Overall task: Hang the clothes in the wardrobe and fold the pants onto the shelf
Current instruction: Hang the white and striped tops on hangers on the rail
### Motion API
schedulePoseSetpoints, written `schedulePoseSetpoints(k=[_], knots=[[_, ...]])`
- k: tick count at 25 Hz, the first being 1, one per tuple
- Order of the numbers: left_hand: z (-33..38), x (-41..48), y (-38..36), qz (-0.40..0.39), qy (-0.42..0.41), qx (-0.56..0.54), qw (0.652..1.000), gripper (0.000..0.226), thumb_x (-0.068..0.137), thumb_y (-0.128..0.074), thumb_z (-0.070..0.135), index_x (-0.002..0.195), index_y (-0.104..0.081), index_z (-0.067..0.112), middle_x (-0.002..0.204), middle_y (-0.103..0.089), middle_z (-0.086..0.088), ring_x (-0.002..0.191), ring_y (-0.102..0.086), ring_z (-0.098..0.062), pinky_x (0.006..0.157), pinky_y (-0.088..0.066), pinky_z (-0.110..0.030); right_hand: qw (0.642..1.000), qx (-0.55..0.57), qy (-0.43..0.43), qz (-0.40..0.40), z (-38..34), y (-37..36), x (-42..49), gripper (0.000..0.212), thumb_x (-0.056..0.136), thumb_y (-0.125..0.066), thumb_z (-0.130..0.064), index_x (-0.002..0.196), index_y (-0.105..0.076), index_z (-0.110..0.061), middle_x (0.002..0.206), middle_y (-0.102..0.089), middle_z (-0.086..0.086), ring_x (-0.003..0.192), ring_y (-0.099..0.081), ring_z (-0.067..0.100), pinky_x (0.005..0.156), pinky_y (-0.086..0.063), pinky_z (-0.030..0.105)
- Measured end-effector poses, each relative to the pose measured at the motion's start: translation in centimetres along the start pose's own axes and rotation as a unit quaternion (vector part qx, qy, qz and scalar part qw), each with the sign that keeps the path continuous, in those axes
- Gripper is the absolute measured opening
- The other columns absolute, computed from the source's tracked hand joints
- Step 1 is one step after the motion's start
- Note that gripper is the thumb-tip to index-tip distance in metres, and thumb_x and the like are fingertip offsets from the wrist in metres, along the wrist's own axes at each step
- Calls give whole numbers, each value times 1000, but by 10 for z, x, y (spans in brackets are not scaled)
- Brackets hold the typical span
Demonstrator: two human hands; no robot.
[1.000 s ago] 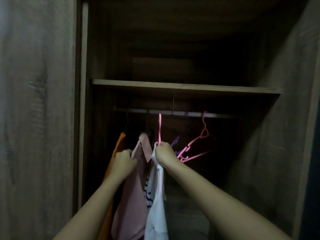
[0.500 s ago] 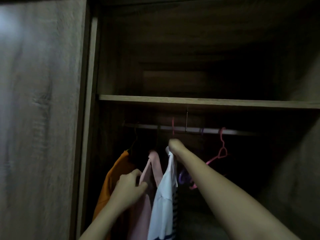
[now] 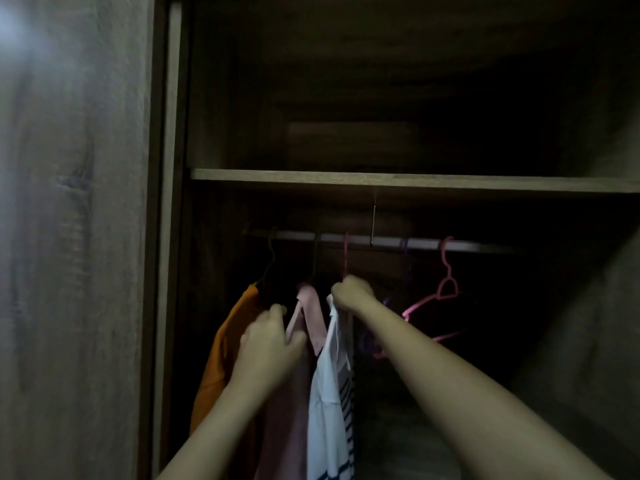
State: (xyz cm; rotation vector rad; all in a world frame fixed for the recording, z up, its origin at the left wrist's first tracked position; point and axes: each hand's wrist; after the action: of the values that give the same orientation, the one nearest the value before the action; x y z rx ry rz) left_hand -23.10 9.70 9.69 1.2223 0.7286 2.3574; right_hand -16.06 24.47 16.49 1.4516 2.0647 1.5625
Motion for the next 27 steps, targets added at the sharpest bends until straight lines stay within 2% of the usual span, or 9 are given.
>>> schedulePoseSetpoints(k=[3,4,6,9,12,15,18,23,27], knots=[[36,4,-1,114,-151,-73,979,27,87,-46,24,100,-64,8,95,-62,-7,92,-58,-23,77,-41,-27,984,-33,19,171,12,22,-19,31,89,-47,-15,114,-56,0,120,-55,23,112,-51,38,86,-46,37],[51,7,-5,98,-190,-82,973,31,86,-44,25,99,-65,7,95,-63,-8,92,-59,-24,78,-40,-26,974,-31,1,224,21,28,-22,36,87,-50,-17,119,-51,-1,125,-50,23,116,-46,38,90,-44,39],[82,15,-20,12,-173,-99,980,33,87,-46,20,112,-63,5,110,-63,-12,105,-59,-26,87,-38,-25,954,16,-97,284,45,38,-29,58,84,-57,-22,133,-36,-1,138,-35,25,127,-35,38,99,-39,42],[107,24,-51,-140,-21,10,990,59,90,-54,28,140,-33,6,148,-26,-24,133,-36,-37,104,-34,-38,951,76,-197,225,87,44,-39,83,76,-68,-24,140,-19,-3,144,-25,23,131,-31,40,101,-37,43],[115,18,-70,-179,15,37,983,78,90,-57,14,148,-6,4,152,0,-31,128,-41,-43,103,-39,-41,957,114,-230,138,119,48,-48,83,82,-65,-19,144,-12,-7,139,-39,22,124,-46,38,94,-44,40],[128,6,-73,-177,-42,57,982,59,90,-48,-3,143,-23,1,150,-3,-31,115,-53,-40,91,-45,-38,951,94,-264,132,134,58,-52,65,88,-56,-14,143,-23,-10,132,-49,18,115,-55,33,84,-50,40],[131,5,-73,-177,-37,74,981,42,91,-48,-1,131,-39,3,151,-6,-29,115,-52,-41,92,-45,-43,964,20,-241,111,147,65,-58,43,91,-51,-15,132,-40,-8,123,-54,16,108,-57,31,74,-47,35],[149,-8,-83,-131,-55,139,980,39,94,-49,24,130,-46,9,156,-4,-19,142,-2,-41,109,-10,-63,964,-52,-232,120,147,76,-70,31,90,-53,-18,120,-49,-12,112,-58,11,100,-59,27,69,-45,33],[166,-28,-94,-114,-101,136,979,44,95,-41,28,133,-42,6,156,-11,-17,144,-2,-37,113,-6,-57,967,-72,-157,188,143,79,-77,39,97,-39,-35,130,-46,-15,122,-55,12,109,-55,31,77,-41,35]])
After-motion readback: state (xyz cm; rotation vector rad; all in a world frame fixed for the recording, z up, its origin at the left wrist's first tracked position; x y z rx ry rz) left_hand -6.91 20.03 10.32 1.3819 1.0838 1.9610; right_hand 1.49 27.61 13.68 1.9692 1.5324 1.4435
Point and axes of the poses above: each hand's wrist, its own x-axis towards the middle knuckle, its own y-axis out of the back of the hand, z = x × y
